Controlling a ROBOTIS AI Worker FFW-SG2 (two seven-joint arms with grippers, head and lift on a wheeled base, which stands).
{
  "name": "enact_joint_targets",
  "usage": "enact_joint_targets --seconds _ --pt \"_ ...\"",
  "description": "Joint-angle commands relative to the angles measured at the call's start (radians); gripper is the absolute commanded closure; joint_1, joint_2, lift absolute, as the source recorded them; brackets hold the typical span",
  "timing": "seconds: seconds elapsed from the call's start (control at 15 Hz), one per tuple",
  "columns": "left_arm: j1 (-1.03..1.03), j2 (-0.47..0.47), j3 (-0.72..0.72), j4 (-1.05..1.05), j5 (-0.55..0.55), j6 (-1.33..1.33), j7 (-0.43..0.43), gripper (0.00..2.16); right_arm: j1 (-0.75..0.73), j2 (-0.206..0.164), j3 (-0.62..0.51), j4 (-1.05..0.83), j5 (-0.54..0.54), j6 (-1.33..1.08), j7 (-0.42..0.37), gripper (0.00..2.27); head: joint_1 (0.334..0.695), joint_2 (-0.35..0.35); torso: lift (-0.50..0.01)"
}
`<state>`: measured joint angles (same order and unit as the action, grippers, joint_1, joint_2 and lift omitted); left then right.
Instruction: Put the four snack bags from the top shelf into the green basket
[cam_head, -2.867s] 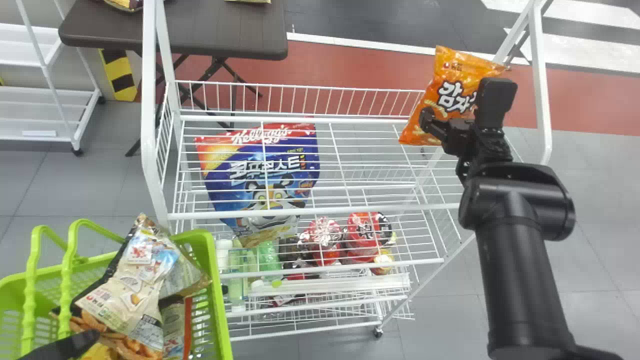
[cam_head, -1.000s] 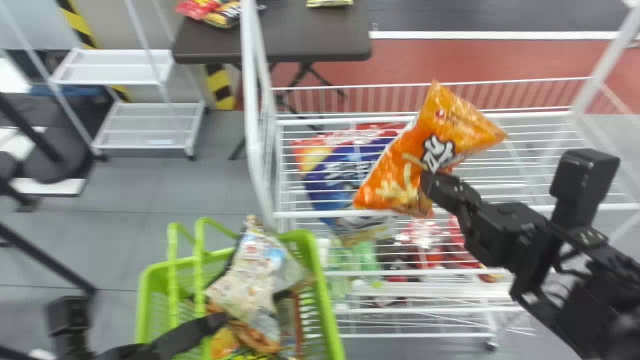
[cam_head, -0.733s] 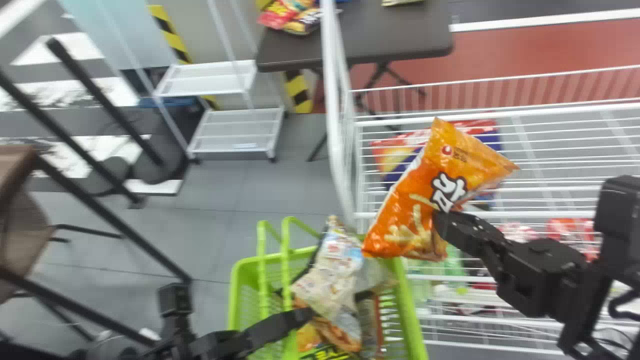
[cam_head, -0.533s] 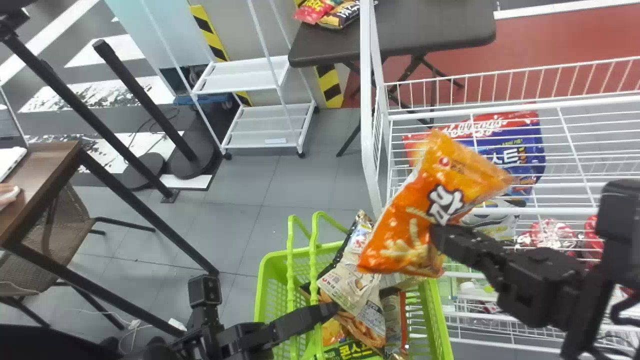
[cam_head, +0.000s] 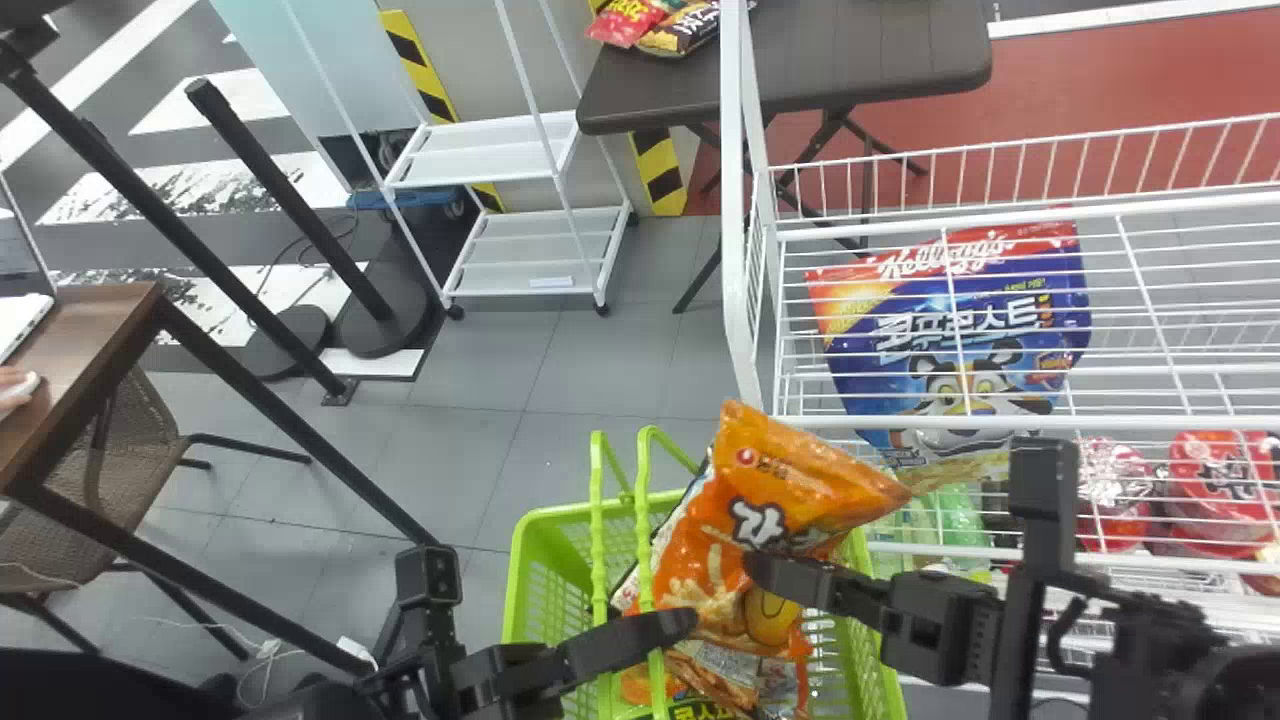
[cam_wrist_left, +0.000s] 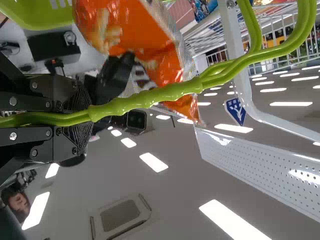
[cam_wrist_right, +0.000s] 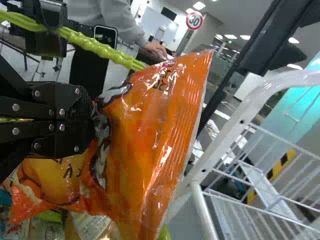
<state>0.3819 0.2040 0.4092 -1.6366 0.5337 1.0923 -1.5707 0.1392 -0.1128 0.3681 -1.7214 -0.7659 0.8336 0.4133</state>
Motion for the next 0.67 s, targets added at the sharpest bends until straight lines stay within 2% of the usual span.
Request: enact_joint_targets --seconds 0.0,0.27,0.4,0.47,0.6 --pt "0.000 0.000 -0.009 -0.005 0.002 0.002 -0.010 2.15 -0.056 0.016 0.017 0.079 -0.049 0.055 0.019 2.25 0.695 0.350 0.000" --pt "-0.001 0.000 -0.009 -0.005 0.005 0.002 -0.010 2.15 -0.095 0.019 0.023 0.083 -0.093 0.353 0.018 2.25 0.695 0.350 0.000" --pt "-0.005 0.000 -0.015 -0.006 0.006 0.002 -0.010 2.15 -0.135 0.021 0.021 0.108 -0.088 0.411 0.007 2.21 0.695 0.350 0.000" --pt "-0.006 0.000 -0.017 -0.006 0.006 0.005 -0.010 2.15 -0.148 0.021 0.023 0.123 -0.092 0.424 0.010 1.91 0.695 0.350 0.000" --pt "-0.006 0.000 -0.015 -0.005 0.006 0.002 -0.010 2.15 -0.127 0.019 0.003 0.082 -0.076 0.408 0.012 0.00 0.695 0.350 0.000"
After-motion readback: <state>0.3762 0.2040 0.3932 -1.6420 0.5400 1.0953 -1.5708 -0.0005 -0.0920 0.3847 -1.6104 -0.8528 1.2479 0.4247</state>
